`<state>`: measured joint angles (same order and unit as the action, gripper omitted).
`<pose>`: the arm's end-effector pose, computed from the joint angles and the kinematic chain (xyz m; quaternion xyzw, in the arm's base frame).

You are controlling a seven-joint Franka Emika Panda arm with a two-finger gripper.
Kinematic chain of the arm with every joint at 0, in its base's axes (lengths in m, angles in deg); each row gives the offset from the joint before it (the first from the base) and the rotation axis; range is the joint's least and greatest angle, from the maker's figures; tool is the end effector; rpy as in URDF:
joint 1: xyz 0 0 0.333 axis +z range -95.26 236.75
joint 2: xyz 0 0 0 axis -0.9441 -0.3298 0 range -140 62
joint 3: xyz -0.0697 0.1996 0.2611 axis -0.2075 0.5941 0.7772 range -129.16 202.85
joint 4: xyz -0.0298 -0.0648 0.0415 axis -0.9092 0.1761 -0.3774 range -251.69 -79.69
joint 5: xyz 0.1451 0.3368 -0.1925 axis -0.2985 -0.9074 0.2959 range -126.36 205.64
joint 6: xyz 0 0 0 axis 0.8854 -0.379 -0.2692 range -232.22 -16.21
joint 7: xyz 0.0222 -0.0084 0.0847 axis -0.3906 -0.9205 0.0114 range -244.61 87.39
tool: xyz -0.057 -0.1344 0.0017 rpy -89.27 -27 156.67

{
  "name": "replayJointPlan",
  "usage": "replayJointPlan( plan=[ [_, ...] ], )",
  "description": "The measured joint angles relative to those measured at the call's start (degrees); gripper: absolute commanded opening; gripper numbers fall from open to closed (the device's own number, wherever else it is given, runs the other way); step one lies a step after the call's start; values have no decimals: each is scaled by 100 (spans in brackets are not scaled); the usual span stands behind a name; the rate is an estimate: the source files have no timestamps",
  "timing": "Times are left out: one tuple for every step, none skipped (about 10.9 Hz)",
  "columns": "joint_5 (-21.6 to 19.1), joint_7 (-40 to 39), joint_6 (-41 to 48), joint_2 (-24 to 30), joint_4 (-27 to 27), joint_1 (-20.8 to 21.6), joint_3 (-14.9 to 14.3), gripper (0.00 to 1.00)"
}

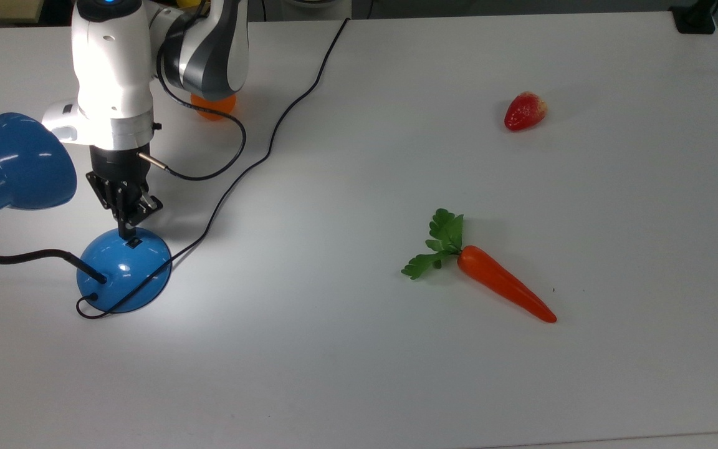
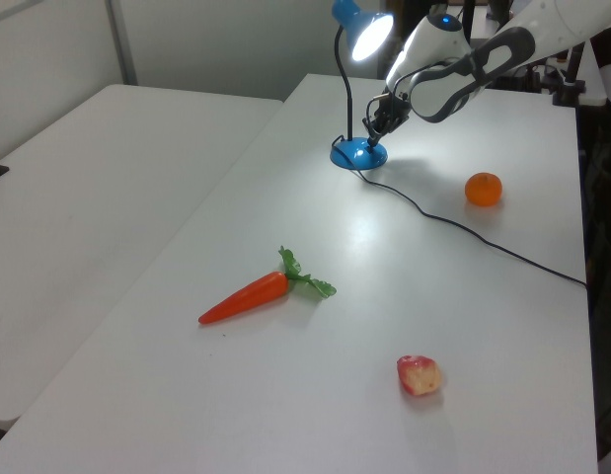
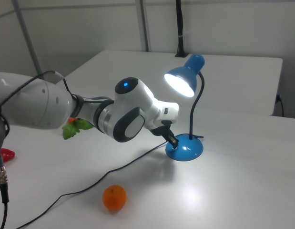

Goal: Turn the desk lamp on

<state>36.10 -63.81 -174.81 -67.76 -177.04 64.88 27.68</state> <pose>0.7204 -0.1824 0.3046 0.9360 -0.2559 0.2410 0.0172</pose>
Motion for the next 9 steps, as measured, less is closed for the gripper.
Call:
replayJointPlan(
  plan=[
    [0,0,392,191,-37,3,0,0],
    [0,0,835,422,-65,5,0,0],
    [0,-43,1254,687,-114,11,0,0],
    [0,-113,1634,930,-184,25,0,0],
    [0,-147,1949,1116,-251,41,0,0],
    [0,-208,2199,1248,-301,55,0,0],
    [0,-260,2382,1315,-314,63,0,0],
    [0,-348,2693,1395,-312,73,0,0],
    [1,-382,2879,1451,-309,79,2,0]
  ],
)
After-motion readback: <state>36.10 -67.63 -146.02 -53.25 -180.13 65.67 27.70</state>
